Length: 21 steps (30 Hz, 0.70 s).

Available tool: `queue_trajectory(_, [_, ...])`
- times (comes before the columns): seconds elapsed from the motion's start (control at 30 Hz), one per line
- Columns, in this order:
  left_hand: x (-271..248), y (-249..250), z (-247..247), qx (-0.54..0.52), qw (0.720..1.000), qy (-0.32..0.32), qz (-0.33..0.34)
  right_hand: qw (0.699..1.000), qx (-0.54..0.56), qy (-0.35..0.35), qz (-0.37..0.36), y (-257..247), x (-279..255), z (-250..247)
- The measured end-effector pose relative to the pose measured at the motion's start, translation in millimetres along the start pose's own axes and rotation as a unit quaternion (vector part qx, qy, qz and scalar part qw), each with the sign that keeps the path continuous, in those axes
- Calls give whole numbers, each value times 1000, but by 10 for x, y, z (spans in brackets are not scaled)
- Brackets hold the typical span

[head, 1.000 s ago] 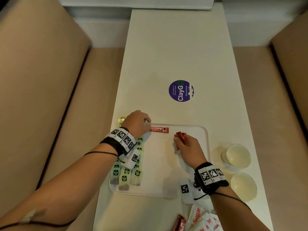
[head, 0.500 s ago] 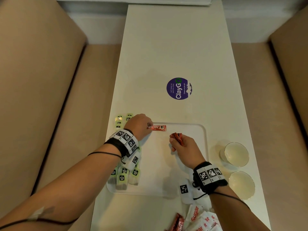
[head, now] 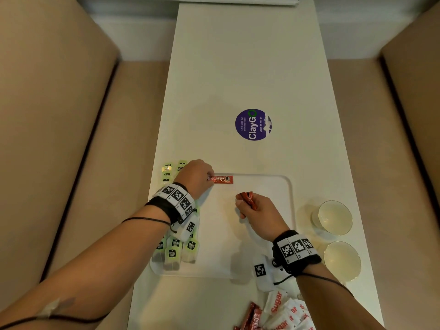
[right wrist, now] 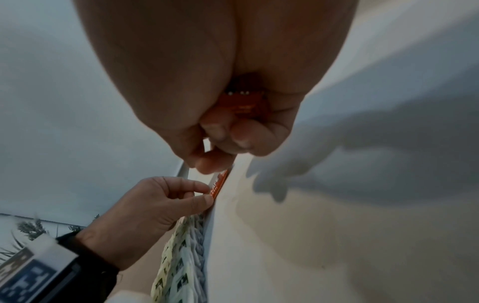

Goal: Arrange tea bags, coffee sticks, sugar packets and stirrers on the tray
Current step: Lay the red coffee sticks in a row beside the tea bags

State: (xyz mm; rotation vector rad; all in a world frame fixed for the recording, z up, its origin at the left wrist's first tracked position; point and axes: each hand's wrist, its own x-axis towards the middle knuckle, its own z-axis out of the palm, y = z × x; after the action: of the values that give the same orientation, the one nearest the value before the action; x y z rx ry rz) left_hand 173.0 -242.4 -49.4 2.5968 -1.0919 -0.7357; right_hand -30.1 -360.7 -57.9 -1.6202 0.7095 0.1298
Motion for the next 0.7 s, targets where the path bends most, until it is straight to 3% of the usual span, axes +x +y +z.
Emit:
queue_trajectory(0.47, [-70, 24, -19, -10, 1000, 25, 9, 1000, -10, -24, 15, -142, -165, -80])
queue_trajectory(0.6, [-260, 153, -67, -133, 990, 49, 10, 997, 55, -40, 31, -230, -236, -74])
queue_trajectory(0.7, [-497, 342, -122, -209, 978, -14, -1, 994, 99, -44, 24, -270, -293, -53])
